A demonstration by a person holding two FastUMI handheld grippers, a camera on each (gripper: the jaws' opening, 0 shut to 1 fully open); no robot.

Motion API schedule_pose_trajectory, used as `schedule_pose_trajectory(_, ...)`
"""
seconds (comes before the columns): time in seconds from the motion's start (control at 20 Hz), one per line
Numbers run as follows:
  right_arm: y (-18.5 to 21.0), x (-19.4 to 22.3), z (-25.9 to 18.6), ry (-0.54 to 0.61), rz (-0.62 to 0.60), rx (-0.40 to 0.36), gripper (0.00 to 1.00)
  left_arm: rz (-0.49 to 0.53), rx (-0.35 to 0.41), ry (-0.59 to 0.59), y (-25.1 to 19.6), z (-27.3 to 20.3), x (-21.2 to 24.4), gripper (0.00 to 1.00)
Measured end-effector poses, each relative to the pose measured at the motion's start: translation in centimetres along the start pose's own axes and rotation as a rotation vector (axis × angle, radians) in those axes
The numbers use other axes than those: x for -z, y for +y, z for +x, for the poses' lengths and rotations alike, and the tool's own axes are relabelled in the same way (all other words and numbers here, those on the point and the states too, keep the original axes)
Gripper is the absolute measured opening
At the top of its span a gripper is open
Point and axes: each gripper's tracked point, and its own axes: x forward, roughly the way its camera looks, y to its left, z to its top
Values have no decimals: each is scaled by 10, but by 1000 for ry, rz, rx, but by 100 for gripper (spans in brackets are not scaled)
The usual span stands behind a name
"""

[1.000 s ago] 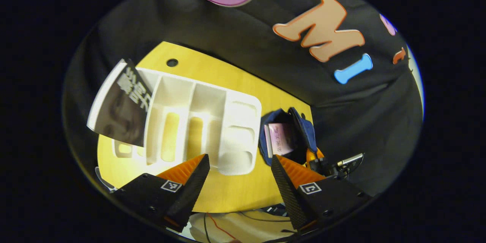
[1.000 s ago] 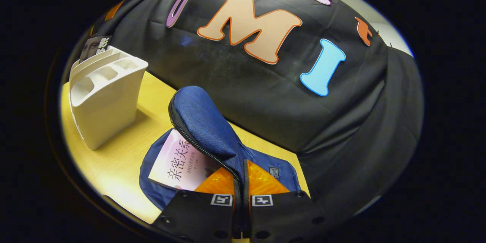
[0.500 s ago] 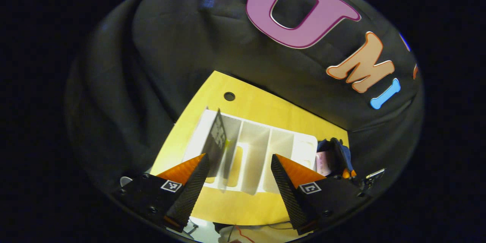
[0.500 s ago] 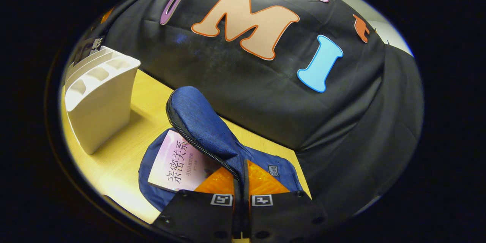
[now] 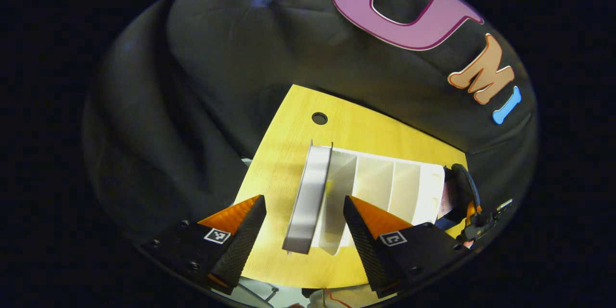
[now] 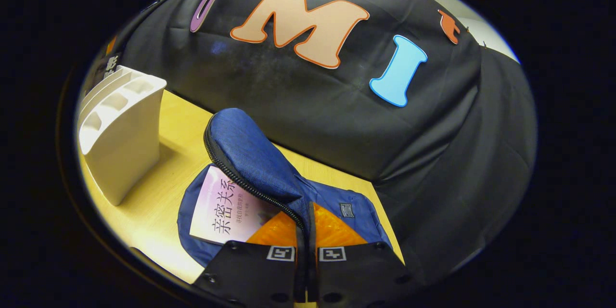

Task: Open the schoolbag, grab two books from the bookshelf and put them into the schoolbag.

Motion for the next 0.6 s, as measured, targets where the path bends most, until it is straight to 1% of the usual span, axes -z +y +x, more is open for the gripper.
schedule_pose_trajectory(0.25,3,3,-1,30,28,7,6,13,35,79,-3,23,8,94)
schedule_pose_trajectory(0.4,3,4,-2,36,31,14,5,35,29,113,-5,38,10,93)
schedule_pose_trajectory(0.45,3,5,-2,38,29,16,5,31,31,122,-9,43,10,94)
schedule_pose_trajectory(0.55,3,5,-2,41,27,17,5,29,47,154,-19,47,14,83)
schedule_pose_trajectory(0.6,3,5,-2,41,25,17,5,36,38,170,-19,49,18,84)
